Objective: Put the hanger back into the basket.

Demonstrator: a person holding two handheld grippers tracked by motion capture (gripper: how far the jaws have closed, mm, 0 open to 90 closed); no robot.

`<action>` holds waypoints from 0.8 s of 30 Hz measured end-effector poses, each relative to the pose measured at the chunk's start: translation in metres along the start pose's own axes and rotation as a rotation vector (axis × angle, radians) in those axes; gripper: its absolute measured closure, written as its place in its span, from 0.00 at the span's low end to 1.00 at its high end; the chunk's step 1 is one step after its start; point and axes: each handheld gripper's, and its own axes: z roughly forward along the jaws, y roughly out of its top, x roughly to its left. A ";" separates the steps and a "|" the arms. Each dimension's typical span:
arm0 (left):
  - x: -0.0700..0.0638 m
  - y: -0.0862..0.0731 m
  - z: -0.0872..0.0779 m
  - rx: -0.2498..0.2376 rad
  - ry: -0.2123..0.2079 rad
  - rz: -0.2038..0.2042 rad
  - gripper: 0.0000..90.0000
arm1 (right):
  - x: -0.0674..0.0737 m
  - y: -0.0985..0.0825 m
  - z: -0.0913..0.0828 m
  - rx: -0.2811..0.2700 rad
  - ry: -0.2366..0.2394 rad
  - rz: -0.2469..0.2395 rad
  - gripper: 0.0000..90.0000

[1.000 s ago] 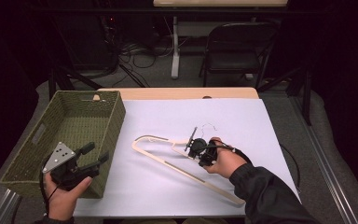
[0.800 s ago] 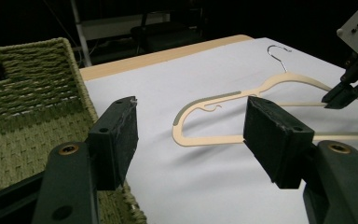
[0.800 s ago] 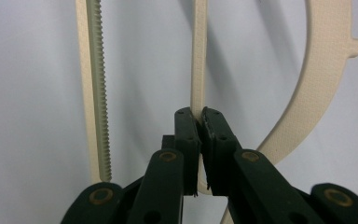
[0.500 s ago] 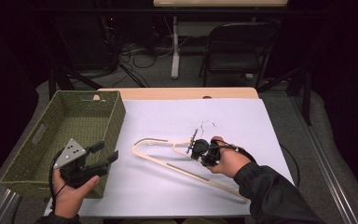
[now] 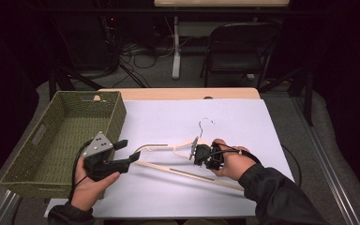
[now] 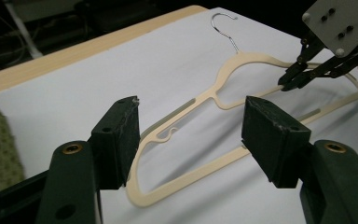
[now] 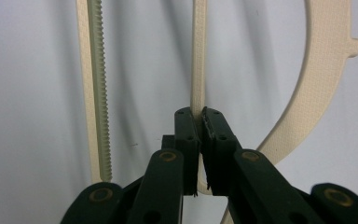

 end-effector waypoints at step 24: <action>0.003 0.011 0.068 0.086 -0.156 -0.021 0.47 | 0.011 -0.010 0.001 -0.035 -0.084 -0.143 0.95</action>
